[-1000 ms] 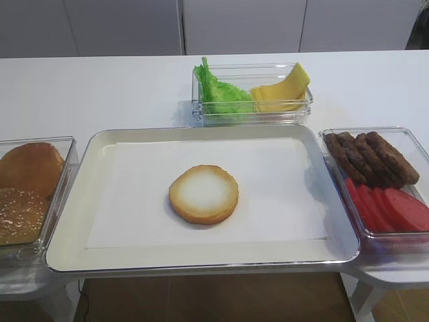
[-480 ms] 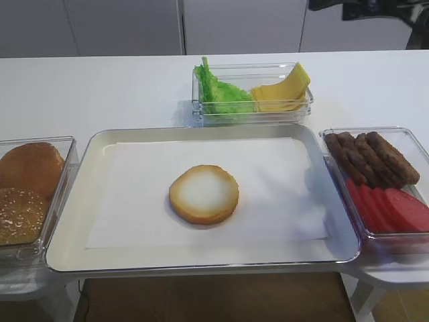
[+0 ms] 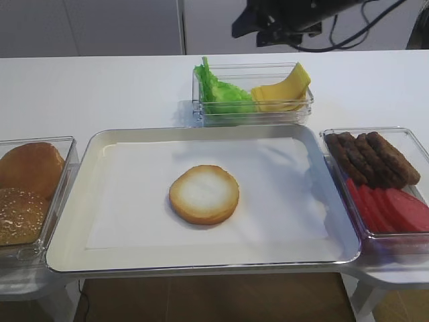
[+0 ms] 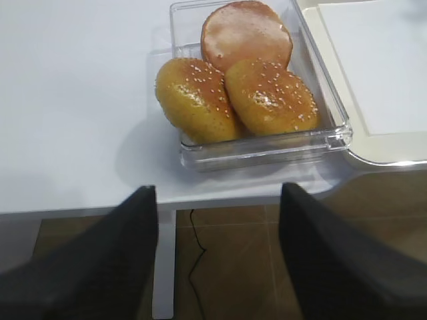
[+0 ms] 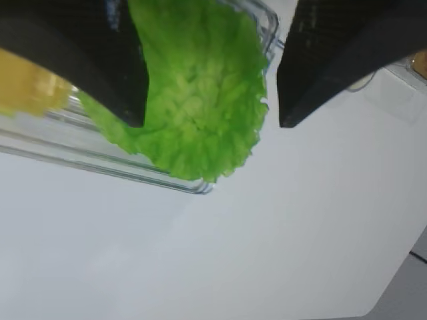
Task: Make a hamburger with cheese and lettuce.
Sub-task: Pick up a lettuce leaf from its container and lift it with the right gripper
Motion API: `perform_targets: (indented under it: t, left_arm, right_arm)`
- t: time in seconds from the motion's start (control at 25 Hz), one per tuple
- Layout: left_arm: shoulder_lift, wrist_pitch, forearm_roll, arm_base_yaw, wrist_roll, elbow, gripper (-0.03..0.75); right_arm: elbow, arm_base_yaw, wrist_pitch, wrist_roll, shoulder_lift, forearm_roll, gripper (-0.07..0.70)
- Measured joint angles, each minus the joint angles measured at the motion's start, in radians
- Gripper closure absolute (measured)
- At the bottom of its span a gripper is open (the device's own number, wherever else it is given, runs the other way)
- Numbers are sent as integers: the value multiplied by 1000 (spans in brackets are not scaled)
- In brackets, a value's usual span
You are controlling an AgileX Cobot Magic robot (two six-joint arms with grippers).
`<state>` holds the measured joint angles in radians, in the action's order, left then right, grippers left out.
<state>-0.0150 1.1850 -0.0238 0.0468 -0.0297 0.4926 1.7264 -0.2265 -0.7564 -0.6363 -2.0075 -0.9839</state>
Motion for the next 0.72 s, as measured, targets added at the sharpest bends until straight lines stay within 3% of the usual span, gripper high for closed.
perform_targets:
  t: [0.32,0.6,0.72]
  left_arm:
    - [0,0,0,0,0,0,283]
    - [0,0,0,0,0,0,283]
    - [0,0,0,0,0,0,283]
  right_arm:
    - [156,-71,-2,0,-143,-6,152]
    - [158,-80,-2,0,-183,-8,153]
    - [158,-80,-10,0,-185,-8,195]
